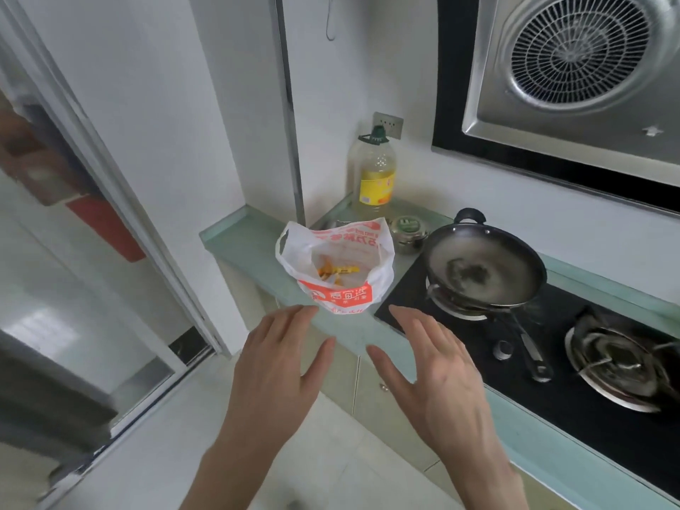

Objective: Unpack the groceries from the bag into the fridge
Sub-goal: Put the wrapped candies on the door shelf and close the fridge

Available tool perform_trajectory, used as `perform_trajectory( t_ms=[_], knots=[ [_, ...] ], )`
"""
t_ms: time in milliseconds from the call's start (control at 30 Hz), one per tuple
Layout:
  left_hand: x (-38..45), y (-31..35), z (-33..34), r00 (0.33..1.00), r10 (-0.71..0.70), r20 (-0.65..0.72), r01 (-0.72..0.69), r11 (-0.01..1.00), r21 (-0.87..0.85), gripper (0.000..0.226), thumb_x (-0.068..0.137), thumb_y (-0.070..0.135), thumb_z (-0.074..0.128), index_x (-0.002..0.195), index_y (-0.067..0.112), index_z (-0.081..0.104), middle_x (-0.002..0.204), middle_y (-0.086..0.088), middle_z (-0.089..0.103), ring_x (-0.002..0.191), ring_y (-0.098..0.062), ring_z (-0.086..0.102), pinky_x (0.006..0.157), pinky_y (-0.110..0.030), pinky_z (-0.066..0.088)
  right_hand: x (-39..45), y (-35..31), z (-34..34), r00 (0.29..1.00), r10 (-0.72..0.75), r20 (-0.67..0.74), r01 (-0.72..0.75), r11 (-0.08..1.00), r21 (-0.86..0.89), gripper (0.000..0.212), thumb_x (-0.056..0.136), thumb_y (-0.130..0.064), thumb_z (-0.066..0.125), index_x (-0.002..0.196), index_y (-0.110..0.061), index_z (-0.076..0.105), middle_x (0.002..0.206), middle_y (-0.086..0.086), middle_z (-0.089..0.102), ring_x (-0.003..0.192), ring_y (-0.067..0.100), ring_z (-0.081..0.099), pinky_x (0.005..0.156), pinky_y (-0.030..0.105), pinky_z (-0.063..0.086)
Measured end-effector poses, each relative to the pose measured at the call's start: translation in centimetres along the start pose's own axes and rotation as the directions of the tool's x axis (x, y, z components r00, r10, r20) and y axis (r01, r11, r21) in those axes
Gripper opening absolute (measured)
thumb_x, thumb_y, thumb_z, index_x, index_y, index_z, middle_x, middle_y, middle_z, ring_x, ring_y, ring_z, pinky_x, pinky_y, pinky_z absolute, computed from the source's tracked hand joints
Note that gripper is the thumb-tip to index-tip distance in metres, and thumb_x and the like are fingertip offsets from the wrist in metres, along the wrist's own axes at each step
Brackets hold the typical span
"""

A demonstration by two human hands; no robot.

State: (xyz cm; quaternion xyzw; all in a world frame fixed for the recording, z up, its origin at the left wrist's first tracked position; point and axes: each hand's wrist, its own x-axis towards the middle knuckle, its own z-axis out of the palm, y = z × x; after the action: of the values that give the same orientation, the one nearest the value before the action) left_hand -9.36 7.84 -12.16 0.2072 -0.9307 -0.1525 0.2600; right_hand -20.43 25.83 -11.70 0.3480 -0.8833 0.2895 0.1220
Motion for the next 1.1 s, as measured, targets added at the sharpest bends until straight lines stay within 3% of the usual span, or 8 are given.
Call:
perform_trajectory(
  t_ms=[133,400,633,833,933,1100],
  knots=[
    [3.3,-1.8,2.9,1.000,-0.014,0.027,0.015,0.999,-0.029,0.039,0.101,0.043,0.054,0.131,0.020,0.060,0.124,0.006,0.066,0.113,-0.018,0.061,0.089,-0.033,0.051,2.6,1.0,2.6,0.999,0.035,0.030,-0.035,0.999,0.013,0.054,0.094,-0.054,0.060,0.138,-0.023,0.058,0.132,-0.011,0.063,0.120,0.013,0.062,0.099,0.027,0.046],
    [11.8,-6.7,8.0,0.992,-0.019,0.126,0.023,0.999,-0.035,0.048,0.096,0.051,0.044,0.129,0.021,0.061,0.120,0.007,0.068,0.107,-0.017,0.064,0.085,-0.029,0.050,9.8,2.5,8.5,0.985,0.146,0.092,-0.149,0.989,0.023,0.051,0.093,-0.048,0.067,0.138,-0.029,0.055,0.132,-0.018,0.061,0.118,0.006,0.059,0.090,0.022,0.045],
    [15.3,-10.5,13.2,0.978,-0.060,0.200,0.070,0.997,-0.042,0.040,0.091,0.036,0.072,0.125,0.018,0.061,0.113,0.003,0.069,0.101,-0.021,0.066,0.079,-0.035,0.056,14.6,3.6,12.1,0.969,0.185,0.166,-0.194,0.980,0.040,0.054,0.094,-0.048,0.067,0.143,-0.031,0.051,0.135,-0.019,0.057,0.120,0.006,0.059,0.088,0.023,0.047],
    [18.3,-11.3,17.2,0.984,-0.039,0.174,0.050,0.997,-0.059,0.041,0.090,0.036,0.072,0.125,0.017,0.063,0.119,0.001,0.070,0.107,-0.021,0.067,0.085,-0.032,0.056,19.7,5.3,15.5,0.958,0.104,0.267,-0.115,0.993,0.028,0.058,0.098,-0.053,0.058,0.147,-0.025,0.047,0.140,-0.012,0.057,0.125,0.010,0.058,0.092,0.035,0.058],
    [19.9,-12.0,19.0,0.985,-0.017,0.171,0.024,0.999,-0.042,0.040,0.093,0.033,0.067,0.129,0.016,0.064,0.125,0.000,0.069,0.118,-0.022,0.063,0.097,-0.037,0.054,22.0,6.7,17.6,0.954,0.062,0.293,-0.069,0.998,0.012,0.056,0.099,-0.050,0.058,0.146,-0.022,0.049,0.143,-0.007,0.057,0.117,0.016,0.063,0.095,0.038,0.056],
    [22.2,-13.5,22.0,0.971,-0.001,0.239,-0.007,0.999,0.032,0.042,0.094,0.032,0.060,0.133,0.015,0.062,0.134,-0.003,0.065,0.128,-0.024,0.057,0.108,-0.042,0.047,24.8,9.1,21.4,0.946,0.010,0.324,-0.003,1.000,-0.021,0.052,0.099,-0.047,0.060,0.143,-0.022,0.053,0.144,-0.003,0.058,0.130,0.018,0.058,0.106,0.037,0.049]
  ],
)
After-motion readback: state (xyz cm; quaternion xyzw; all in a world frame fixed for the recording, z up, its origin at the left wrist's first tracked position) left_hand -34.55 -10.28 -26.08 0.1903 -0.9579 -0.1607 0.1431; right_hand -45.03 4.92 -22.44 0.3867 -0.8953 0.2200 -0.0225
